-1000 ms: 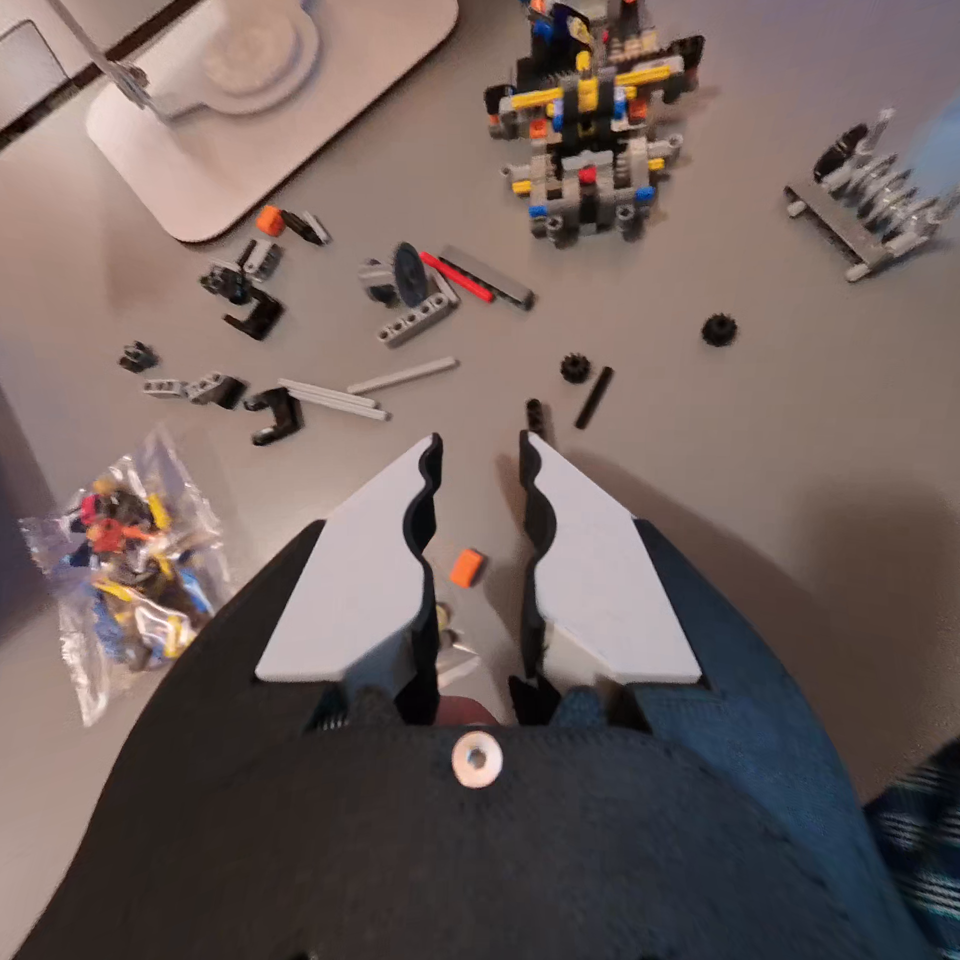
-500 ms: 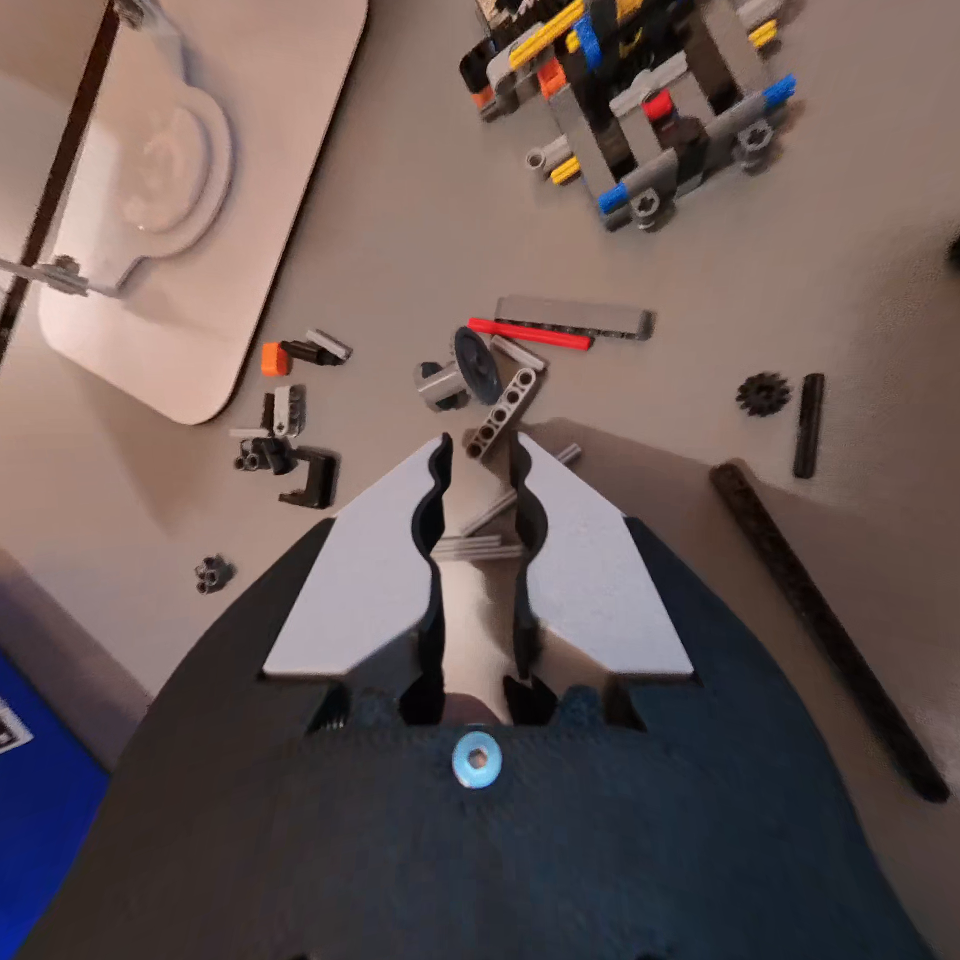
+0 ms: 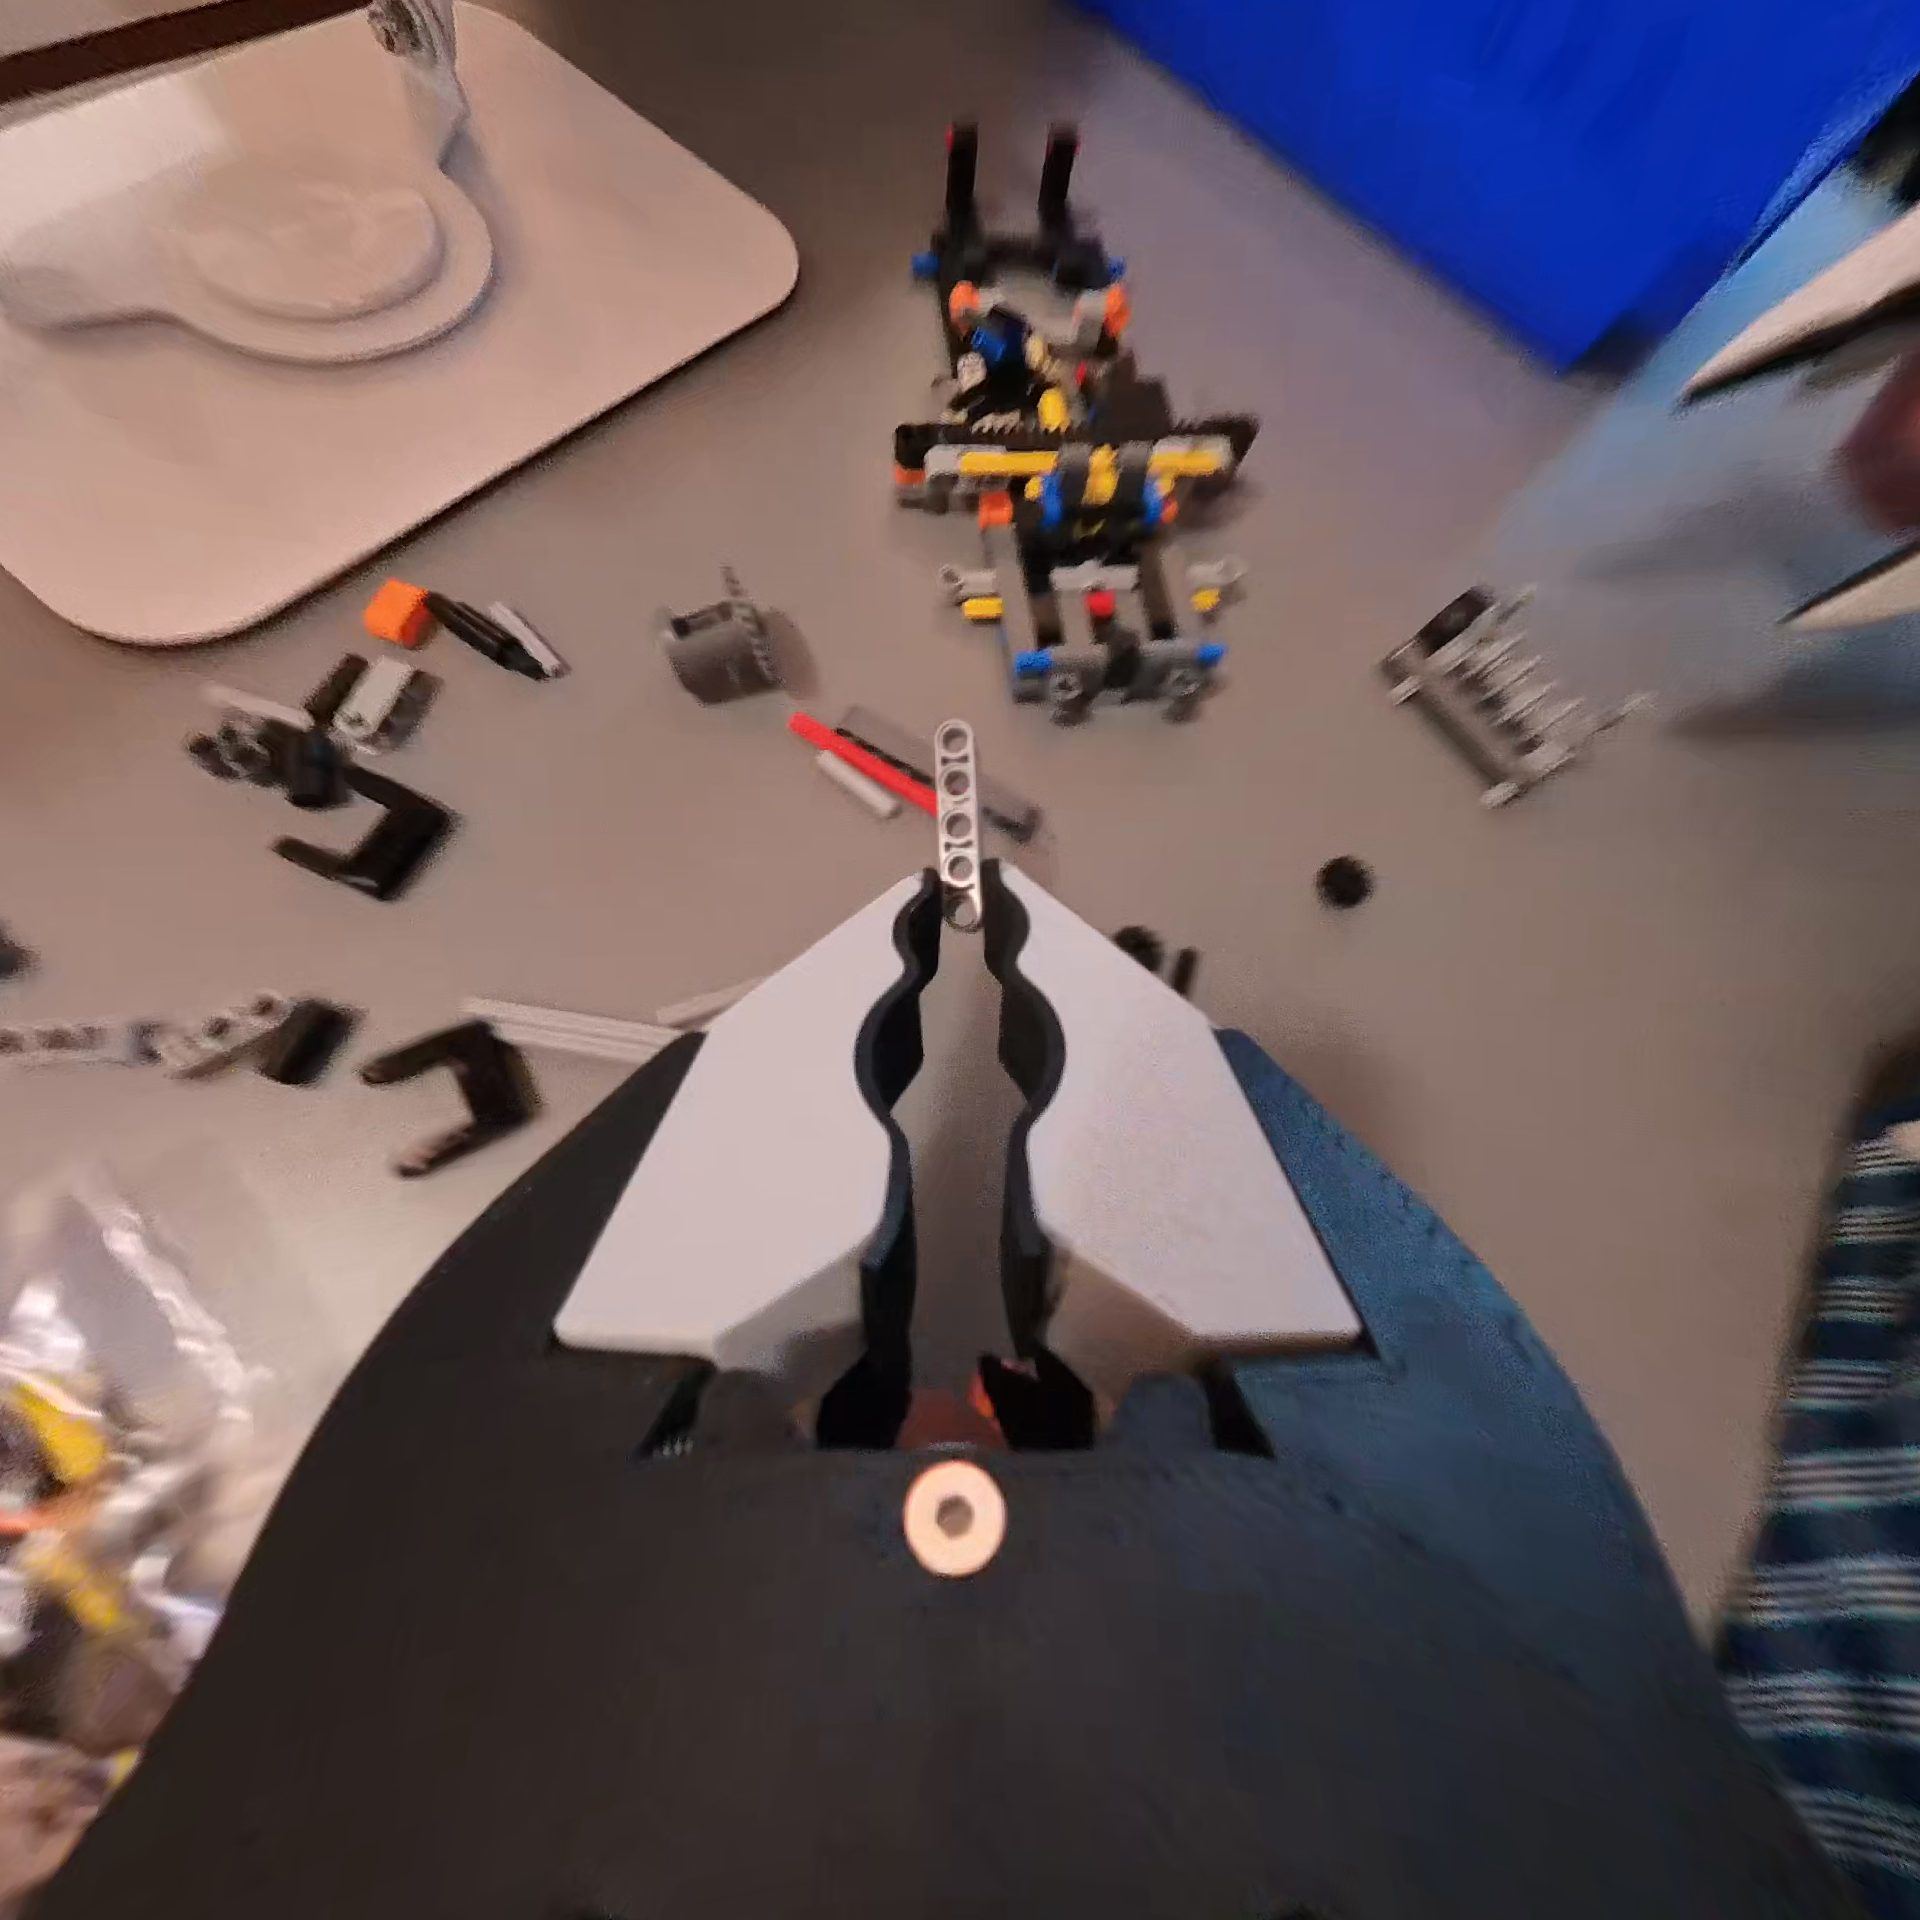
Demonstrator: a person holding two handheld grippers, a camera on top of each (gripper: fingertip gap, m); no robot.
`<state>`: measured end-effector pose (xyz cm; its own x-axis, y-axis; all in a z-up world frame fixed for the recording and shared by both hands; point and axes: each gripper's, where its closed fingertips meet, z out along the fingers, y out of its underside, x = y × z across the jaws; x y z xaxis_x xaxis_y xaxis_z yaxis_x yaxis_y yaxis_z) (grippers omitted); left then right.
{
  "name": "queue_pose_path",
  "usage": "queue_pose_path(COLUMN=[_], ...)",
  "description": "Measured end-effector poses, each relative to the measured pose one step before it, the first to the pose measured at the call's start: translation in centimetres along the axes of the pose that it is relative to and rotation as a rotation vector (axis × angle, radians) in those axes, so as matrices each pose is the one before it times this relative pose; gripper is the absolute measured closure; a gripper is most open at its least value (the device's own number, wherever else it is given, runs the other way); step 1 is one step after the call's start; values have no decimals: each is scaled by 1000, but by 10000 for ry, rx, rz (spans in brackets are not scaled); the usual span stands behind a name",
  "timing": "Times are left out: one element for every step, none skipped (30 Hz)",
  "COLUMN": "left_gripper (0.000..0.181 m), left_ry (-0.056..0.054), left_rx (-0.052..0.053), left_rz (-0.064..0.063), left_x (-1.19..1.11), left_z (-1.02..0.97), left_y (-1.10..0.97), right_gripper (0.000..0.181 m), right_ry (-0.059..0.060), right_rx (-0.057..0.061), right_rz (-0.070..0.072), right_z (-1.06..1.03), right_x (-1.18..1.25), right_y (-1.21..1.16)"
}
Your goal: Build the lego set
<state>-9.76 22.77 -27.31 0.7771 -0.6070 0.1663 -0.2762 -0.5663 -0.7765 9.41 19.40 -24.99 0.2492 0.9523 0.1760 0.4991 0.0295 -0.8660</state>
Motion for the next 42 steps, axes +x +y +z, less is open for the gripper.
queue_pose_path(left_gripper=[177,176,176,176,176,176,177,176,176,176,177,177,177,177,177,177,177,177,177,177,177,177,177,177,177,177,177,177,177,177,177,177,177,175,168,160,155,154,153,153,152,153], left_ry=[476,607,568,479,466,433,339,236,266,259,204,288,327,295,385,414,306,250,266,180,105,96,51,82,75,39,53,100,37,-11,8,18,-20,-94,-157,-155,-79,-141,-269,-335,-333,-280], left_rx=[435,622,571,458,418,378,231,109,124,185,203,221,249,278,237,146,140,100,38,-6,-3,-37,-13,12,-23,-9,67,41,12,9,9,-22,-31,9,-14,-71,-16,15,-21,-71,-69,-78], left_rz=[-650,-649,-687,-611,-531,-514,-463,-305,-290,-351,-339,-340,-390,-431,-447,-478,-396,-271,-195,-158,-89,-66,-75,-91,-90,-60,-76,-97,-42,7,17,44,74,125,208,175,117,196,330,384,357,291], left_x=[1012,1275,1184,1005,1003,961,819,693,707,637,481,523,455,260,285,266,119,97,194,106,34,38,-26,20,8,-34,4,66,3,-18,42,74,63,13,-21,-32,64,-21,-175,-283,-308,-269], left_z=[-475,-418,-303,-162,-58,44,173,259,249,192,178,154,157,109,99,109,96,80,98,107,97,91,80,51,36,31,-14,-7,-14,11,8,-1,-1,-28,-48,-86,-166,-254,-319,-364,-374,-357], left_y=[-375,-631,-534,-324,-199,-96,177,395,347,223,167,151,92,31,83,180,167,186,247,296,257,269,205,129,158,123,2,12,52,55,42,49,54,-9,19,64,-35,-109,-62,-27,-20,16], right_gripper=[129,128,128,127,127,126,125,125,124,123,122,121,121,121,121,121,121,122,123,124,124,125,126,129,135,138,142,143,143,143,143,143,143,143,143,143,143,143,143,143,143,143], right_ry=[29,38,9,4,-11,-10,3,14,35,116,51,-1,-21,-73,-76,-45,19,-10,-34,-22,-6,6,-2,-8,3,-9,-68,-49,-21,-7,-5,-42,-30,46,43,18,-15,32,65,45,-1,17], right_rx=[88,125,148,170,202,205,129,12,-56,-55,-64,-48,26,81,129,100,78,69,22,32,54,69,65,9,6,-1,15,62,7,-9,18,21,-5,6,16,5,-19,-38,-75,-123,-145,-150], right_rz=[-44,-88,-99,-119,-185,-256,-305,-341,-390,-409,-355,-274,-202,-126,-89,-109,-159,-161,-70,15,74,96,63,25,-28,-37,52,96,20,-52,-5,39,38,26,35,88,105,87,77,92,104,100], right_z=[-46,-14,23,95,158,223,341,450,531,554,585,589,558,511,461,399,333,268,226,171,113,61,34,23,16,3,5,-37,-37,-30,-55,-64,-73,-92,-135,-171,-209,-254,-311,-338,-345,-336], right_x=[-87,-105,-169,-212,-307,-347,-342,-340,-294,-183,-243,-297,-287,-291,-226,-125,-4,-20,-4,50,92,111,58,10,-17,-55,-123,-93,-45,-38,-29,-49,-19,85,111,117,81,167,222,219,181,212], right_y=[-363,-479,-589,-695,-767,-807,-708,-507,-363,-304,-275,-282,-381,-445,-484,-409,-369,-304,-191,-167,-153,-148,-111,-9,49,71,35,-54,-6,22,-25,-61,-10,-8,5,14,90,146,245,339,396,425])
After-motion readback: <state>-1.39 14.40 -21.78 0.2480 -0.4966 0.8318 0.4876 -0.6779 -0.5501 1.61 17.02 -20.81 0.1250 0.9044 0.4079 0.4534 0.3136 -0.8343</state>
